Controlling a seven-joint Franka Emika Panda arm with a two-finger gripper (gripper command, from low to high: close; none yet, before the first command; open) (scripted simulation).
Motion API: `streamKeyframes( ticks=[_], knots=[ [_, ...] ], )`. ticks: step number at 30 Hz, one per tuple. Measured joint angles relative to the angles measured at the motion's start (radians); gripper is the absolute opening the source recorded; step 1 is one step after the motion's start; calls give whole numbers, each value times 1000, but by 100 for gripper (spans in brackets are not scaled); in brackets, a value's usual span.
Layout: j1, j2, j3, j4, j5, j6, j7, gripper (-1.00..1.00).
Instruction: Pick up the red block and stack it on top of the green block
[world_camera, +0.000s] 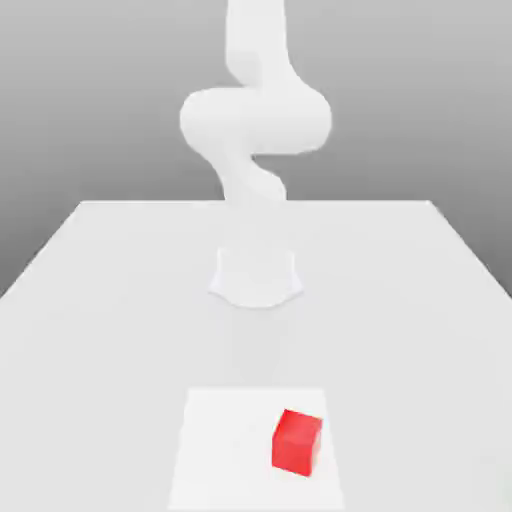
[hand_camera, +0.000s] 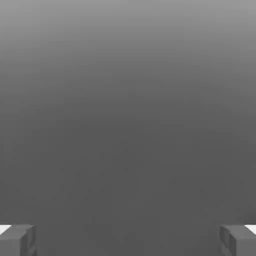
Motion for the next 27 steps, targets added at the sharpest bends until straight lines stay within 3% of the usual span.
streamKeyframes(
  ticks=[15,22,27],
  knots=[
    [-87,553,145,-201,-87,263,342,0],
    [-68,799,162,-291,-57,391,446,0],
    [-26,978,106,-276,-128,532,513,0]
  ],
)
